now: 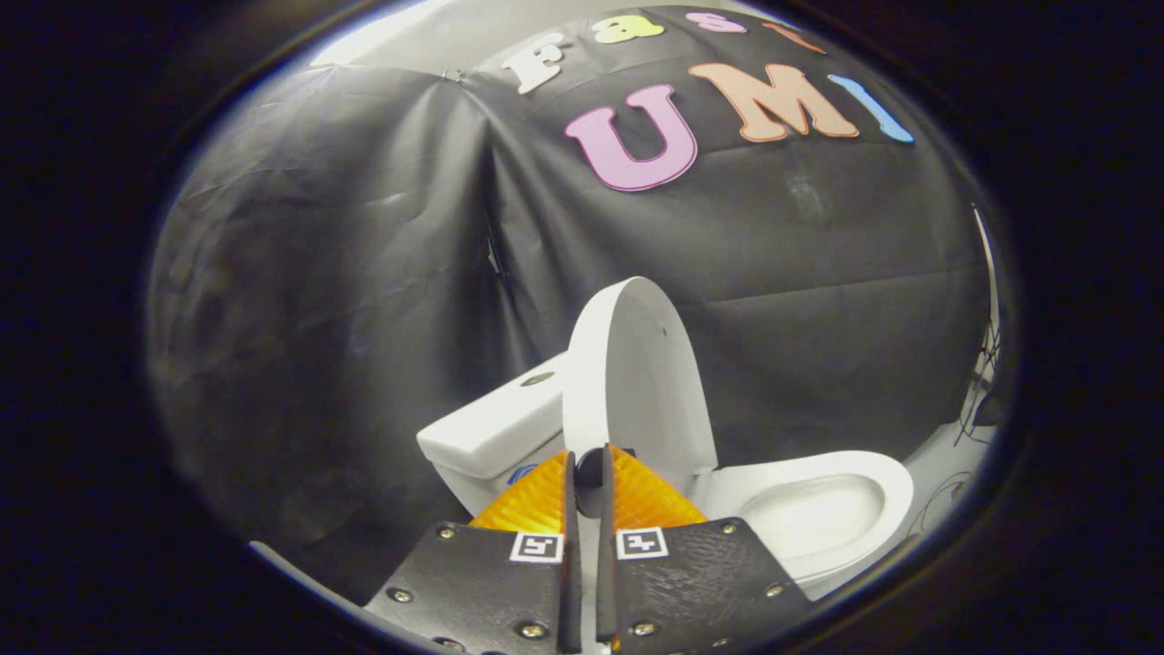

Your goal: Open the toilet lid.

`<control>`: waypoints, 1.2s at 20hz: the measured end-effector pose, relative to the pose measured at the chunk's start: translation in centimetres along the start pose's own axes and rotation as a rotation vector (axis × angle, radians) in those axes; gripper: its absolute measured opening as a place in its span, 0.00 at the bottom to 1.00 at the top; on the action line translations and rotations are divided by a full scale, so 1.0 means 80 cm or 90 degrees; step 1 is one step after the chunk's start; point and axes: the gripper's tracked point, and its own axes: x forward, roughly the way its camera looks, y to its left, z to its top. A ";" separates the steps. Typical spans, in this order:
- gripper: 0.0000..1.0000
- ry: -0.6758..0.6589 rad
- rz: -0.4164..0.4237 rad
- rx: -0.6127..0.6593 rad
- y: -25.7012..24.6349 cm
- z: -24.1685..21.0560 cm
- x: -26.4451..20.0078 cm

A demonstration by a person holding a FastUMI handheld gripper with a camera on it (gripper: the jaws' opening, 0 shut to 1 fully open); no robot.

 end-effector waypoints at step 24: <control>0.13 0.005 0.058 0.037 0.053 -0.006 0.020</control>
